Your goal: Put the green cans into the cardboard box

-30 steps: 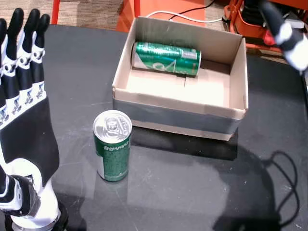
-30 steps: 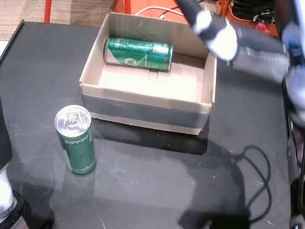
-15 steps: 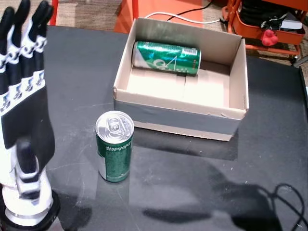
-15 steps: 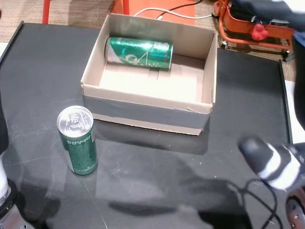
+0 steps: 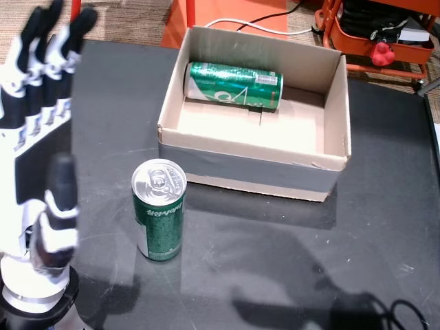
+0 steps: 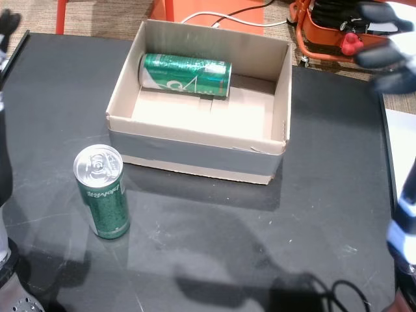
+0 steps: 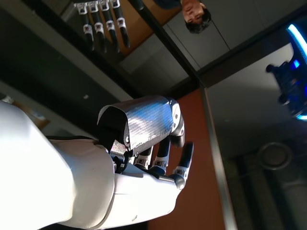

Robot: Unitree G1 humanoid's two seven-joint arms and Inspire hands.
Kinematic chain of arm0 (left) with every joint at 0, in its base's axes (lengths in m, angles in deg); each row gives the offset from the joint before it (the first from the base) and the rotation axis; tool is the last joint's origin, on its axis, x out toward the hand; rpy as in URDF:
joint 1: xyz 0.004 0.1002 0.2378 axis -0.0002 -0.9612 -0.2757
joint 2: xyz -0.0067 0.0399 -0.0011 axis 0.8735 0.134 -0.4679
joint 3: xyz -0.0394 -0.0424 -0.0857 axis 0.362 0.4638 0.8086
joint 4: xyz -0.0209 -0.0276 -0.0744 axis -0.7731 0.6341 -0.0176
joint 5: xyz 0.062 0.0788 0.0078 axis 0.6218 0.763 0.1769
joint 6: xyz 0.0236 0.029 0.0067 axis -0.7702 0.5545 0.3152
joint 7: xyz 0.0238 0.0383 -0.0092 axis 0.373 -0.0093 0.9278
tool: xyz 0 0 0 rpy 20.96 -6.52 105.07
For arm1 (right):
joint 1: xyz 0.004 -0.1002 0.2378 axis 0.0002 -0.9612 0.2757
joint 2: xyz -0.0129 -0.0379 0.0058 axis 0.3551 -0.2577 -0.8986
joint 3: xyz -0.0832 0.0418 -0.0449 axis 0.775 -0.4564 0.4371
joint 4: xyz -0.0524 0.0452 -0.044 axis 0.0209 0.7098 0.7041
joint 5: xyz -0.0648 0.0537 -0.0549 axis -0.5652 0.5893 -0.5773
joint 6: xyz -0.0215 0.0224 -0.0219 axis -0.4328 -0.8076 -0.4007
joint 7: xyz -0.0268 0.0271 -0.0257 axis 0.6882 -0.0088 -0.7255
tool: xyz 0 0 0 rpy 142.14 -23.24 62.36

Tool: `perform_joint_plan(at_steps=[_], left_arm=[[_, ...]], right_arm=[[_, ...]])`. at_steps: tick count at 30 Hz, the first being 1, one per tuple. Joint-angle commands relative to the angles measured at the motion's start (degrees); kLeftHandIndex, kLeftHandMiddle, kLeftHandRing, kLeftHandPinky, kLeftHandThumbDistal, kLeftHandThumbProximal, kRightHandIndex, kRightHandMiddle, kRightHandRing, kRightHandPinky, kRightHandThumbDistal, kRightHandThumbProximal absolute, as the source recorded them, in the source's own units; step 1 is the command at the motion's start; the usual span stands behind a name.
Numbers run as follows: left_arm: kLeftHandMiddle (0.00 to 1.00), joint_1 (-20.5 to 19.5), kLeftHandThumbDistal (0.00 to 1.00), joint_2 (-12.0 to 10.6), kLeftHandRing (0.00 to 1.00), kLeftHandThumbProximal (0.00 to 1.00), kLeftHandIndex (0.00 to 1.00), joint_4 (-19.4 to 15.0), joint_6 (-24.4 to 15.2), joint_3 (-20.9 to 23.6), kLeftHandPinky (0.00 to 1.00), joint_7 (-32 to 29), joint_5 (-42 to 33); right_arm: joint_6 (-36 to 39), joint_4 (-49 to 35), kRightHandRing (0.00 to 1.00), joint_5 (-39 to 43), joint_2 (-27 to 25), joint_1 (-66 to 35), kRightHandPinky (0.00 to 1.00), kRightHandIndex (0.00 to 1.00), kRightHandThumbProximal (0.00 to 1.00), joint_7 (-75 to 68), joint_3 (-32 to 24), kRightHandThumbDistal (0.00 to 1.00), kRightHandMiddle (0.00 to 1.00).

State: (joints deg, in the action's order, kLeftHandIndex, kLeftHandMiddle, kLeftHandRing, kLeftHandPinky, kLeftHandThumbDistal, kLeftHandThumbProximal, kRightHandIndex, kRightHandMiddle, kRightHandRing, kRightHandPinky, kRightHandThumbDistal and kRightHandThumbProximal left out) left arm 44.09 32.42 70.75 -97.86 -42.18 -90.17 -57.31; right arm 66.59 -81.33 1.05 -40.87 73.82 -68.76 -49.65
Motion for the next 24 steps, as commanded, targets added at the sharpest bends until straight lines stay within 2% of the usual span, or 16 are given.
perform_joint_plan(at_steps=[1,2,3,4,7,9,10,11,12,13,14,15,17,18,22,24], left_arm=[[1.00,-0.64,0.68,2.02,1.00,0.66,1.00,-1.19,2.56,-0.69,1.00,-2.52,0.21],[0.99,-0.40,0.78,2.23,1.00,0.61,1.00,-0.93,2.65,-0.36,1.00,-3.08,1.19],[0.98,-0.27,0.94,2.52,1.00,0.56,1.00,-0.37,2.27,0.20,1.00,-3.28,3.04],[0.98,-0.33,0.99,2.75,1.00,0.54,1.00,-0.05,2.14,0.68,1.00,-3.29,4.64],[1.00,-2.70,1.00,4.33,1.00,0.41,1.00,-2.03,6.16,-0.70,1.00,-4.18,6.49],[1.00,-4.69,1.00,5.78,1.00,0.36,1.00,-4.26,11.34,-2.21,1.00,-5.07,7.21],[1.00,-5.28,0.99,6.42,1.00,0.39,1.00,-4.65,13.26,-2.91,1.00,-6.05,7.59],[1.00,-5.69,1.00,6.95,1.00,0.41,1.00,-4.84,15.01,-3.45,1.00,-7.06,7.87],[1.00,-6.01,1.00,7.37,1.00,0.40,1.00,-4.83,17.02,-3.99,1.00,-8.40,7.68],[1.00,-6.12,1.00,7.22,1.00,0.40,1.00,-3.91,17.87,-4.26,1.00,-9.91,7.40],[1.00,-6.18,1.00,6.96,1.00,0.40,1.00,-3.15,18.41,-4.26,1.00,-11.10,7.18],[1.00,-6.37,1.00,6.98,1.00,0.40,1.00,-2.57,19.48,-4.25,1.00,-12.25,7.14],[1.00,-6.97,1.00,7.50,1.00,0.40,1.00,-2.74,22.31,-4.06,1.00,-13.34,7.82],[1.00,-7.04,1.00,7.79,1.00,0.40,1.00,-2.78,23.42,-3.82,1.00,-14.10,7.97],[1.00,-7.00,1.00,7.27,1.00,0.36,1.00,-2.15,24.99,-2.64,1.00,-16.27,8.10],[1.00,-6.68,1.00,6.68,1.00,0.37,1.00,-1.20,23.81,-1.79,1.00,-16.30,9.20]], right_arm=[[-0.45,-0.37,0.50,-1.68,2.68,-0.99,0.66,0.62,0.77,-0.91,-2.52,0.44,0.51],[0.20,0.39,0.52,-1.92,3.41,-0.83,0.68,0.65,0.69,-0.24,-2.82,0.48,0.51],[0.40,0.96,0.53,-1.74,3.69,-0.60,0.68,0.68,0.70,0.49,-2.89,0.46,0.51],[0.51,1.36,0.53,-1.48,3.87,-0.37,0.68,0.69,0.72,1.23,-2.94,0.47,0.51],[2.72,3.80,0.57,-1.33,4.96,0.84,0.74,0.67,0.76,3.23,-3.39,0.66,0.52],[-0.31,2.30,0.53,0.04,5.39,0.20,0.68,0.63,0.87,3.00,-2.90,0.45,0.48],[0.53,2.86,0.54,-0.60,5.73,1.02,0.72,0.64,0.92,3.40,-3.41,0.39,0.49],[1.57,3.55,0.55,-1.22,5.89,1.84,0.75,0.64,0.91,3.91,-3.98,0.40,0.49],[2.34,4.09,0.54,-1.68,6.01,2.39,0.76,0.64,0.85,4.32,-4.50,0.45,0.48],[2.27,3.93,0.53,-1.96,6.17,2.24,0.75,0.63,0.82,4.35,-4.84,0.60,0.47],[2.19,3.70,0.53,-2.25,6.37,2.00,0.75,0.63,0.81,4.31,-5.10,0.66,0.47],[2.44,3.67,0.55,-2.25,6.28,1.66,0.76,0.64,0.74,4.58,-5.18,0.66,0.49],[3.14,3.38,0.58,-2.74,6.41,0.35,0.75,0.66,0.78,4.80,-5.54,0.78,0.52],[3.00,2.74,0.58,-1.67,6.37,-0.25,0.73,0.65,0.74,5.11,-4.66,0.88,0.53],[3.88,4.64,0.70,12.59,3.43,2.19,0.79,0.63,0.60,15.85,0.75,0.98,0.64],[4.77,6.67,0.71,16.20,4.06,3.94,0.83,0.62,0.69,20.71,0.11,1.00,0.64]])
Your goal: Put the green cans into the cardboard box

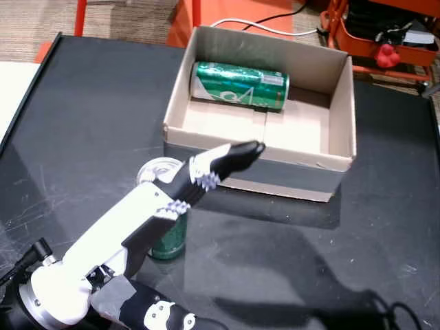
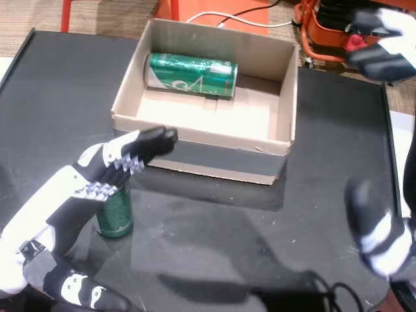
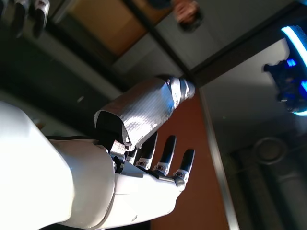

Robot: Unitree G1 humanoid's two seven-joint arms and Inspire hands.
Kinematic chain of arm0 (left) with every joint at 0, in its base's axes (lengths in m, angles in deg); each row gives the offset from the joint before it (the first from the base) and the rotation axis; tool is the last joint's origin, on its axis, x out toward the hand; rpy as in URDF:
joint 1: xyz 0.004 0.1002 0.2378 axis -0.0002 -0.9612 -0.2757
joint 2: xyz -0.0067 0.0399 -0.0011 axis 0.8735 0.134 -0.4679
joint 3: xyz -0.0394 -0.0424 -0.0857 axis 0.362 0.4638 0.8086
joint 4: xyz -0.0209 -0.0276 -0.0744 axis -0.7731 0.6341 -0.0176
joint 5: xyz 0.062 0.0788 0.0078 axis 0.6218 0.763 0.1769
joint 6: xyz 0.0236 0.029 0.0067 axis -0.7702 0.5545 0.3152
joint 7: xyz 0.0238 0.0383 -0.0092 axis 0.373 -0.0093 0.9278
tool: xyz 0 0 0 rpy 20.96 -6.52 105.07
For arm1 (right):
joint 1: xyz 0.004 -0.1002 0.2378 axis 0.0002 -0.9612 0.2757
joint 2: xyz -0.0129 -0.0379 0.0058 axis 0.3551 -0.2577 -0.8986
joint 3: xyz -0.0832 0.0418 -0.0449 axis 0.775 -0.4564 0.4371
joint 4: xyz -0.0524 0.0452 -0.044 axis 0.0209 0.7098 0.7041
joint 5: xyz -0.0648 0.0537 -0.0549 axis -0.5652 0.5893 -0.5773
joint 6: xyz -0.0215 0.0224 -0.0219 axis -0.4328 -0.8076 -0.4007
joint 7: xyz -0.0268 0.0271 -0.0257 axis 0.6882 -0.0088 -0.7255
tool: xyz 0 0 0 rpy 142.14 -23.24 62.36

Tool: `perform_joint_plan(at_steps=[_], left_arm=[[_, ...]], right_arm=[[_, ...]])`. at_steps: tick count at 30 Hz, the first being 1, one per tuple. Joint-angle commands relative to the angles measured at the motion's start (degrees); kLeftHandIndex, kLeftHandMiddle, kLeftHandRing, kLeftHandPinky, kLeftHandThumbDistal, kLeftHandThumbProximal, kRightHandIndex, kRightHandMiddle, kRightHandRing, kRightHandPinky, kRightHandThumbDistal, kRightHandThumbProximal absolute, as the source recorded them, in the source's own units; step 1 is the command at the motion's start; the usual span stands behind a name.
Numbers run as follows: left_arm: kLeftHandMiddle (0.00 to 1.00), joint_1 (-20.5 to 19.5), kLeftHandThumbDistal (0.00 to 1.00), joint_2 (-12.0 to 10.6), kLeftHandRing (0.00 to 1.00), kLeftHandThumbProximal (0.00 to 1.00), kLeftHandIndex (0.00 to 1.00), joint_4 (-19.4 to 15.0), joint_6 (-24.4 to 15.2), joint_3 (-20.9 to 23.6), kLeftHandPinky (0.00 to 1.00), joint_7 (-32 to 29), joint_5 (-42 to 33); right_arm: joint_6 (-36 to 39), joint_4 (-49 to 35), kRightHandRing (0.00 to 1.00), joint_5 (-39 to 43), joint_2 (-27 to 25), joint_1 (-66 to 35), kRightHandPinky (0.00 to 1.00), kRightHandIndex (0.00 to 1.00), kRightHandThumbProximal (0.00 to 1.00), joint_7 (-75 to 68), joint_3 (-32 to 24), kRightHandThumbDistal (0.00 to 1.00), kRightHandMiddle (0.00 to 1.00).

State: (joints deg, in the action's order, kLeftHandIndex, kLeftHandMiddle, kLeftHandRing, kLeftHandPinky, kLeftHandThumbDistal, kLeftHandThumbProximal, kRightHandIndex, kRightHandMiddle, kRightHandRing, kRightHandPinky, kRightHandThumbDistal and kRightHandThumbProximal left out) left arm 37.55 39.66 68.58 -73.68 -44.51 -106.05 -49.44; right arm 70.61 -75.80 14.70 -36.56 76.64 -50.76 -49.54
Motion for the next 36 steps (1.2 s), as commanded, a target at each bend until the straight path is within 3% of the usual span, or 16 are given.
perform_joint_plan(at_steps=[1,4,5,6,9,11,13,14,16,19,22,23,29,31,33,36], left_arm=[[1.00,0.03,1.00,-0.86,1.00,0.37,1.00,1.44,-0.76,0.86,1.00,-0.49,1.72],[1.00,0.66,1.00,-1.50,1.00,0.36,1.00,2.53,-0.41,1.33,1.00,-1.22,2.14],[1.00,1.01,1.00,-1.57,1.00,0.36,1.00,3.05,-0.19,1.45,1.00,-1.46,2.46],[1.00,1.35,1.00,-1.53,1.00,0.35,1.00,3.43,0.30,1.53,1.00,-1.47,2.91],[1.00,2.63,1.00,-1.39,1.00,0.32,1.00,4.53,1.38,2.09,1.00,-1.53,3.52],[1.00,3.79,1.00,-1.08,1.00,0.34,1.00,4.96,0.80,2.83,1.00,-1.42,4.42],[1.00,4.74,0.98,-0.23,1.00,0.31,1.00,4.39,0.67,3.37,1.00,-1.37,5.53],[1.00,5.27,0.96,0.12,1.00,0.28,1.00,4.30,-0.17,3.65,1.00,-1.35,6.26],[1.00,6.20,0.98,0.71,1.00,0.25,1.00,4.05,-1.85,4.26,1.00,-0.91,7.83],[1.00,7.62,1.00,1.41,1.00,0.14,1.00,2.56,-2.51,5.44,1.00,0.23,8.24],[1.00,11.41,1.00,1.51,1.00,0.13,1.00,2.89,-5.74,7.76,1.00,1.65,7.47],[1.00,13.01,1.00,1.67,1.00,0.12,1.00,3.53,-6.45,8.59,1.00,2.07,7.17],[1.00,19.21,1.00,2.56,1.00,0.18,1.00,7.70,-10.18,11.81,1.00,5.95,9.22],[1.00,19.88,1.00,2.85,1.00,0.21,1.00,8.13,-10.73,11.90,0.99,6.84,9.75],[1.00,20.37,1.00,3.00,1.00,0.21,1.00,8.57,-11.11,11.78,0.97,7.37,9.83],[1.00,20.63,1.00,2.58,1.00,0.22,1.00,9.64,-11.25,11.40,0.96,7.34,9.20]], right_arm=[[0.06,1.42,0.72,4.23,-0.58,1.76,0.84,0.64,0.67,5.22,-0.38,0.98,0.65],[-1.12,2.68,0.75,7.84,0.02,3.50,0.88,0.66,0.73,11.91,-2.34,0.92,0.68],[-1.36,2.65,0.72,7.28,0.52,3.47,0.88,0.63,0.69,12.14,-3.46,0.84,0.65],[-2.13,1.91,0.71,6.63,1.13,2.65,0.85,0.61,0.64,11.55,-4.34,0.83,0.64],[-7.00,-0.44,0.70,8.58,1.91,0.15,0.80,0.62,0.53,12.75,-5.34,0.86,0.64],[-7.60,-0.13,0.71,9.09,3.84,0.21,0.81,0.61,0.56,14.09,-6.47,0.90,0.65],[-9.65,0.17,0.72,10.01,4.71,0.54,0.82,0.63,0.53,16.06,-7.45,0.99,0.66],[-10.93,0.43,0.72,10.53,4.88,0.82,0.81,0.65,0.49,17.20,-7.96,0.97,0.67],[-13.01,0.91,0.71,10.93,5.59,1.41,0.80,0.66,0.54,19.17,-9.07,1.00,0.66],[-14.92,1.71,0.68,10.81,7.90,3.03,0.79,0.62,0.49,20.94,-10.68,1.00,0.64],[-16.18,2.31,0.67,10.47,10.14,4.39,0.81,0.62,0.53,22.58,-11.80,0.94,0.65],[-16.43,2.49,0.67,10.00,10.54,4.34,0.81,0.62,0.54,22.89,-12.33,0.97,0.64],[-16.22,2.84,0.63,9.02,13.55,4.98,0.80,0.55,0.64,24.54,-15.08,1.00,0.60],[-17.26,2.35,0.63,8.37,13.76,4.48,0.80,0.56,0.58,24.41,-15.57,1.00,0.60],[-18.15,2.39,0.62,9.13,14.20,4.68,0.79,0.55,0.63,25.27,-15.90,1.00,0.60],[-18.91,2.36,0.63,9.16,14.61,4.73,0.78,0.55,0.58,26.03,-16.59,1.00,0.60]])
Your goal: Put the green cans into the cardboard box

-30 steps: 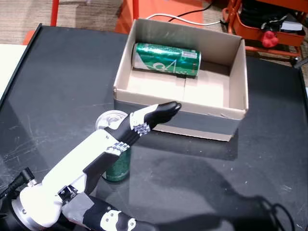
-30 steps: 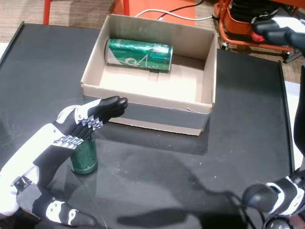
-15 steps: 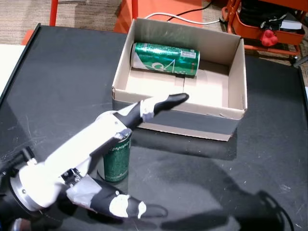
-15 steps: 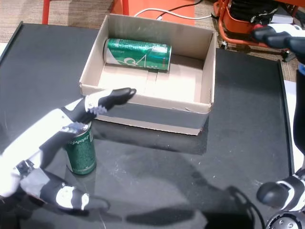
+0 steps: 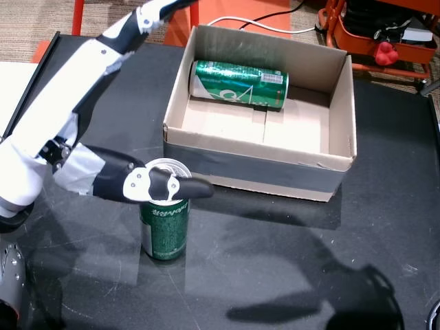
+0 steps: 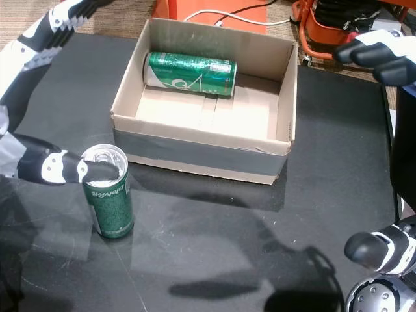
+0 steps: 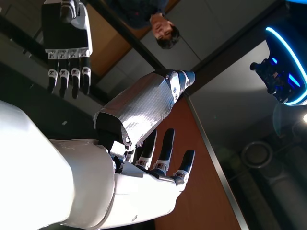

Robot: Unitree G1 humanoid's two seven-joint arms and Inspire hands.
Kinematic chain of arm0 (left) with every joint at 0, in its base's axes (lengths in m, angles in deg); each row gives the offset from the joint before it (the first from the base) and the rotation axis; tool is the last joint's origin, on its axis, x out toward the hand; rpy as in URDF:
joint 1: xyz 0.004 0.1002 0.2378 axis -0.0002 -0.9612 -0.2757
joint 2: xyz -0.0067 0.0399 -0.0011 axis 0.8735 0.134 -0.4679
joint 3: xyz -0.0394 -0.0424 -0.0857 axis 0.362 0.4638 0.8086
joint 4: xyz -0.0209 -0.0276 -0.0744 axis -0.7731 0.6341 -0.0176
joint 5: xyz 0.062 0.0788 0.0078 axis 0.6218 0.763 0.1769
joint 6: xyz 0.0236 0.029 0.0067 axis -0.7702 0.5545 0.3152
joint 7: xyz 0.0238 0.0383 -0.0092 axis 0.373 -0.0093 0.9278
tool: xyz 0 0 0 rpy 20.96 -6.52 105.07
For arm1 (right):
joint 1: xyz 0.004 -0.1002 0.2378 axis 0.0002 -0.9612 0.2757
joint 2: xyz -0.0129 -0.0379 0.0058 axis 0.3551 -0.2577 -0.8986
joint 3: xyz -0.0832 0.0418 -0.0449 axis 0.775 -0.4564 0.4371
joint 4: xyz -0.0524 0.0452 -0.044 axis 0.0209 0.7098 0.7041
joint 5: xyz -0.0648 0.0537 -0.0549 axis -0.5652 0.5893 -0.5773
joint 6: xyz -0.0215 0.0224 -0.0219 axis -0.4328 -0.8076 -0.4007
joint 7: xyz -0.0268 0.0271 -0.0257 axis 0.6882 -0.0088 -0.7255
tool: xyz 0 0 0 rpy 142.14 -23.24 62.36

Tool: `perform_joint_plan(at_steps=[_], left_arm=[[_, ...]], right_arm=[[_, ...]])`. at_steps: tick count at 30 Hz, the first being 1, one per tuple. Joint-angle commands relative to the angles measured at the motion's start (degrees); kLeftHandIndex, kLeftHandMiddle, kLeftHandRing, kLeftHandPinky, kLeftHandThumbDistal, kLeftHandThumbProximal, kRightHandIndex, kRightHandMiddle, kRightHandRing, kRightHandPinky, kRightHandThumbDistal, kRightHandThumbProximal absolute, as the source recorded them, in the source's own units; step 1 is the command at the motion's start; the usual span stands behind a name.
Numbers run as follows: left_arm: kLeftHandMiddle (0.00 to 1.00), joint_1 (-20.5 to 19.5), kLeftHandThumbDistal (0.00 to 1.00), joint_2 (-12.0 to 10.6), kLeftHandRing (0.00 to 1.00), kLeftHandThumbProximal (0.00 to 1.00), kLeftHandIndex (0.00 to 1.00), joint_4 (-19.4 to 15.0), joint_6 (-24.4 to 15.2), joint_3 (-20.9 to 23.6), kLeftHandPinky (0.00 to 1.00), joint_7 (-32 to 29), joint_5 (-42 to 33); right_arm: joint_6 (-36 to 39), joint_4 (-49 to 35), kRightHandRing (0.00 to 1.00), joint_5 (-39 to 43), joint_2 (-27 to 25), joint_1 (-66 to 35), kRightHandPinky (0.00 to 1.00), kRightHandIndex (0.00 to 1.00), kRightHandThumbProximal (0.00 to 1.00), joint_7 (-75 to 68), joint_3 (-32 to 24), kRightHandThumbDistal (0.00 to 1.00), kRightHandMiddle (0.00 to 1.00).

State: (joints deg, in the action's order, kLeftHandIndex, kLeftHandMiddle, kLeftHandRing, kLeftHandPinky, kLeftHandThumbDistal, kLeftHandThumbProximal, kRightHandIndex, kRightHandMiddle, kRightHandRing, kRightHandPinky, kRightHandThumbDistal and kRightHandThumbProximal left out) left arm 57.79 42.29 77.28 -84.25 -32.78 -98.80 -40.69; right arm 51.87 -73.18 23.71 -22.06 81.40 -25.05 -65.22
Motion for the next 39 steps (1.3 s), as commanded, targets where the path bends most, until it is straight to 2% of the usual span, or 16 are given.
perform_joint_plan(at_steps=[1,4,7,10,11,13,14,16,18,20,22,24,27,35,37,39], left_arm=[[1.00,0.40,1.00,-0.34,1.00,0.23,1.00,1.44,-0.72,-0.53,0.96,-0.15,0.05],[1.00,0.74,1.00,-1.28,1.00,0.25,1.00,3.78,-2.49,-0.88,0.94,-0.39,-0.09],[1.00,0.68,1.00,-2.33,1.00,0.23,1.00,5.51,-1.08,-1.42,0.94,-0.68,-0.90],[1.00,0.60,1.00,-3.52,1.00,0.22,1.00,6.93,1.84,-1.90,0.95,-1.88,-1.97],[1.00,0.67,1.00,-3.88,1.00,0.23,1.00,7.68,2.35,-1.93,0.96,-2.20,-1.89],[1.00,1.11,1.00,-4.60,1.00,0.25,1.00,10.09,2.52,-1.81,0.97,-2.47,-1.08],[1.00,1.49,1.00,-4.78,1.00,0.27,1.00,11.93,2.42,-1.73,0.98,-2.13,0.03],[1.00,2.38,1.00,-4.92,1.00,0.27,1.00,15.52,2.52,-1.61,0.99,-1.47,1.76],[1.00,3.58,1.00,-4.78,1.00,0.27,1.00,19.73,2.79,-1.35,0.98,-0.51,3.46],[1.00,4.92,1.00,-4.36,1.00,0.27,1.00,23.99,2.87,-1.11,0.97,1.22,5.85],[1.00,5.99,1.00,-3.77,1.00,0.24,1.00,26.95,3.43,-1.19,0.97,2.90,8.01],[1.00,6.70,1.00,-3.30,1.00,0.24,1.00,28.73,3.61,-1.38,0.97,3.80,9.51],[1.00,7.20,1.00,-2.66,1.00,0.26,1.00,30.28,3.90,-1.61,0.96,4.23,11.53],[1.00,6.69,1.00,-1.81,1.00,0.25,1.00,31.34,4.63,-1.87,0.96,2.57,12.62],[1.00,6.39,1.00,-1.97,1.00,0.24,1.00,31.26,4.89,-1.74,0.96,1.95,12.26],[1.00,6.11,1.00,-2.07,1.00,0.25,1.00,30.87,5.19,-1.61,0.97,1.53,11.95]], right_arm=[[-0.26,-0.17,0.63,0.01,0.08,0.13,0.79,0.54,0.56,0.63,-1.31,1.00,0.59],[-1.27,-0.41,0.65,-0.25,0.10,-0.26,0.80,0.55,0.56,1.05,-2.06,1.00,0.61],[-1.35,-0.99,0.63,-0.38,1.27,-0.47,0.79,0.54,0.62,0.76,-2.21,1.00,0.59],[-2.54,-0.82,0.68,-0.22,-0.11,-0.77,0.81,0.59,0.55,1.83,-3.26,0.98,0.64],[-4.25,-1.40,0.67,0.48,-0.49,-1.31,0.80,0.60,0.46,1.87,-3.30,0.99,0.63],[-5.41,-2.29,0.67,0.20,-0.72,-1.61,0.80,0.60,0.45,1.45,-3.86,0.91,0.62],[-5.68,-2.72,0.66,-0.14,-0.46,-1.97,0.80,0.61,0.47,0.96,-4.08,0.96,0.62],[-6.28,-2.79,0.66,0.00,-0.35,-2.15,0.80,0.62,0.45,1.07,-4.58,0.96,0.62],[-6.86,-2.53,0.68,0.39,-1.18,-1.68,0.81,0.62,0.43,2.39,-5.25,0.84,0.63],[-5.02,-0.96,0.67,-0.59,-1.38,0.00,0.82,0.60,0.58,3.44,-6.68,0.78,0.62],[-2.41,0.05,0.64,-2.69,-1.03,0.95,0.83,0.57,0.61,2.93,-7.85,0.59,0.58],[-2.03,1.38,0.64,-2.37,-1.70,1.51,0.80,0.58,0.59,4.02,-8.47,0.64,0.60],[-2.35,1.45,0.66,-1.92,-1.40,0.51,0.77,0.60,0.54,4.01,-8.79,0.54,0.63],[-1.63,3.47,0.68,0.64,-2.27,2.20,0.83,0.55,0.43,8.00,-10.31,0.61,0.60],[-1.50,3.33,0.66,0.46,-1.46,2.11,0.84,0.55,0.46,7.72,-10.47,0.55,0.58],[-1.94,1.31,0.65,-1.67,-0.55,0.18,0.84,0.55,0.52,4.53,-10.15,0.61,0.57]])
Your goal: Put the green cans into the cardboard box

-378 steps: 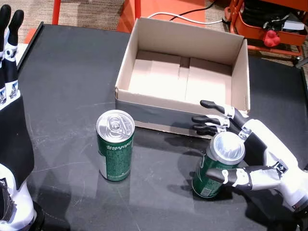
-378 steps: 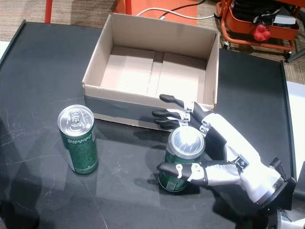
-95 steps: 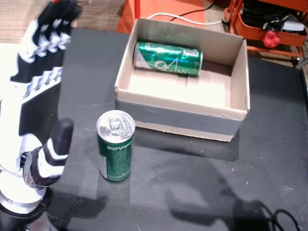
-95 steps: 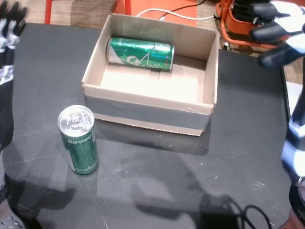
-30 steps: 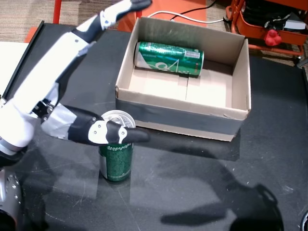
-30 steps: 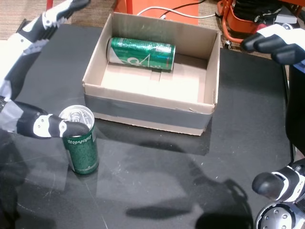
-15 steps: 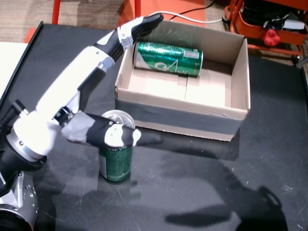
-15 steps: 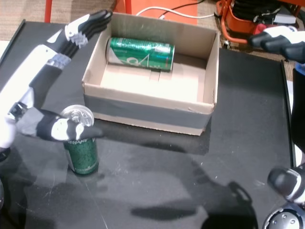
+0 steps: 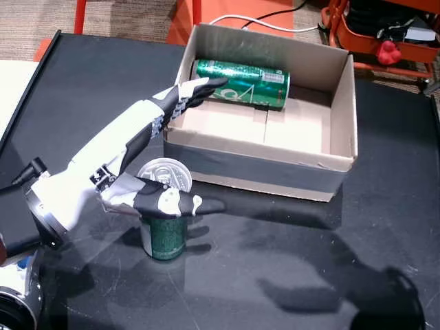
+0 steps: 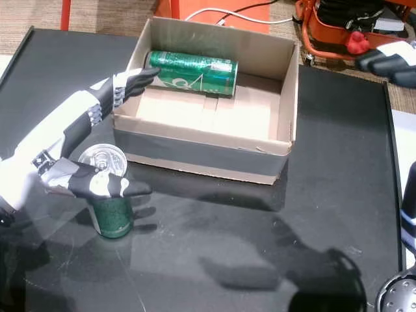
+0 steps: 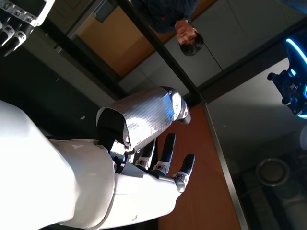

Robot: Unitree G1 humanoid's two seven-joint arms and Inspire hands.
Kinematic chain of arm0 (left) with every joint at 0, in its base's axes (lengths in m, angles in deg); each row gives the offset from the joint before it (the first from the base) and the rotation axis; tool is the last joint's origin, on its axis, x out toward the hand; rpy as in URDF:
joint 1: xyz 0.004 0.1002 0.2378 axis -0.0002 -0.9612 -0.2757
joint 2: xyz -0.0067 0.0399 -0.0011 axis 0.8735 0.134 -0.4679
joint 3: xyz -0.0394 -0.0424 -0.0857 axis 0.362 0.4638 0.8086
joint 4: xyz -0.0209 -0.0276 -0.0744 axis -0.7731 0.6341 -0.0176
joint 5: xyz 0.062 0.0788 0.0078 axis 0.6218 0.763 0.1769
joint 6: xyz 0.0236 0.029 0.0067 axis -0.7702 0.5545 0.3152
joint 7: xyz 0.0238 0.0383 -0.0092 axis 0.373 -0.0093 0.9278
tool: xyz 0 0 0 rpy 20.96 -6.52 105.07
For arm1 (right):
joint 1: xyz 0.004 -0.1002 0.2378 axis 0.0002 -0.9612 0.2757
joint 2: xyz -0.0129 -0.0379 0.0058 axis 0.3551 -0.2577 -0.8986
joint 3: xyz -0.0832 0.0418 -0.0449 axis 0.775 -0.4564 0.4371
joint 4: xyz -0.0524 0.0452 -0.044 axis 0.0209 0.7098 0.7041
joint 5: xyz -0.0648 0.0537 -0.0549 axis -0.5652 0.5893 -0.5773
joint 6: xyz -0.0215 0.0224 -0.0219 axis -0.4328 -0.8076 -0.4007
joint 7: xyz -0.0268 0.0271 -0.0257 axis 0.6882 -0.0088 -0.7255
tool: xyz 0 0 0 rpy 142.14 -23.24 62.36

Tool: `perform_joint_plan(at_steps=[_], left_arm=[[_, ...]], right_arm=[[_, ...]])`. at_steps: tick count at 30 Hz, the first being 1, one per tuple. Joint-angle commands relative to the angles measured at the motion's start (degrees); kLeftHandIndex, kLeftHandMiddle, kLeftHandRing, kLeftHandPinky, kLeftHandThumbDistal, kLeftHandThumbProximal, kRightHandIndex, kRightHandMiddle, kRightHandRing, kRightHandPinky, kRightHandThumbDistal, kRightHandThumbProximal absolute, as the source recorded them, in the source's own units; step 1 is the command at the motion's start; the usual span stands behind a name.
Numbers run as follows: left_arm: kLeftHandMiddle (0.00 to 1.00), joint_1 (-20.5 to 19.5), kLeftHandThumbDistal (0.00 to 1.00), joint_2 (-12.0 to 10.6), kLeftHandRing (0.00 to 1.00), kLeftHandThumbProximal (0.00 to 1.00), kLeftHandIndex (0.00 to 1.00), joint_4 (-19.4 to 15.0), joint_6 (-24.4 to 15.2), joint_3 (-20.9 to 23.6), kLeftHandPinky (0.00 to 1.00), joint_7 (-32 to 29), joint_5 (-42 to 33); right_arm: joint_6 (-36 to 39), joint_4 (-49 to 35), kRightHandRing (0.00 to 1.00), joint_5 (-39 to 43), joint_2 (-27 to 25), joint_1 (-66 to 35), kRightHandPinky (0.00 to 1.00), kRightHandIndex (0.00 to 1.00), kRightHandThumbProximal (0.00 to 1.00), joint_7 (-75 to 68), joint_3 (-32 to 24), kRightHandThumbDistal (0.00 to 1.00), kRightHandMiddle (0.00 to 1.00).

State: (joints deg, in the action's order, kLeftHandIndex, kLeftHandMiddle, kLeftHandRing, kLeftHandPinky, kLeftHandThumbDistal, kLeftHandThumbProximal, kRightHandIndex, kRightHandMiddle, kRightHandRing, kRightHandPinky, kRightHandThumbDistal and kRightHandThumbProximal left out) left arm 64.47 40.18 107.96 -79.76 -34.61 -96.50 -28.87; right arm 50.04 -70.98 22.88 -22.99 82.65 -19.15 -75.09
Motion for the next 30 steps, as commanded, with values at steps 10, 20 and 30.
perform_joint_plan(at_steps=[10,20,30], left_arm=[[1.00,-2.29,1.00,-0.29,1.00,0.27,1.00,-1.13,-0.04,0.93,0.97,1.62,0.67],[1.00,-3.64,1.00,-3.76,1.00,0.25,1.00,-2.08,0.15,1.48,0.98,2.72,-1.16],[1.00,-3.21,1.00,-7.98,1.00,0.31,1.00,-2.69,-0.43,2.49,0.99,2.20,-2.84]], right_arm=[[-1.67,-4.29,0.63,-4.37,-0.28,-3.70,0.83,0.52,0.45,-7.56,0.58,0.71,0.57],[-3.17,-4.83,0.61,-3.56,-0.33,-4.13,0.77,0.50,0.39,-9.27,0.85,0.74,0.55],[-7.61,-8.24,0.60,-2.28,0.17,-6.73,0.67,0.51,0.24,-12.37,1.98,1.00,0.55]])
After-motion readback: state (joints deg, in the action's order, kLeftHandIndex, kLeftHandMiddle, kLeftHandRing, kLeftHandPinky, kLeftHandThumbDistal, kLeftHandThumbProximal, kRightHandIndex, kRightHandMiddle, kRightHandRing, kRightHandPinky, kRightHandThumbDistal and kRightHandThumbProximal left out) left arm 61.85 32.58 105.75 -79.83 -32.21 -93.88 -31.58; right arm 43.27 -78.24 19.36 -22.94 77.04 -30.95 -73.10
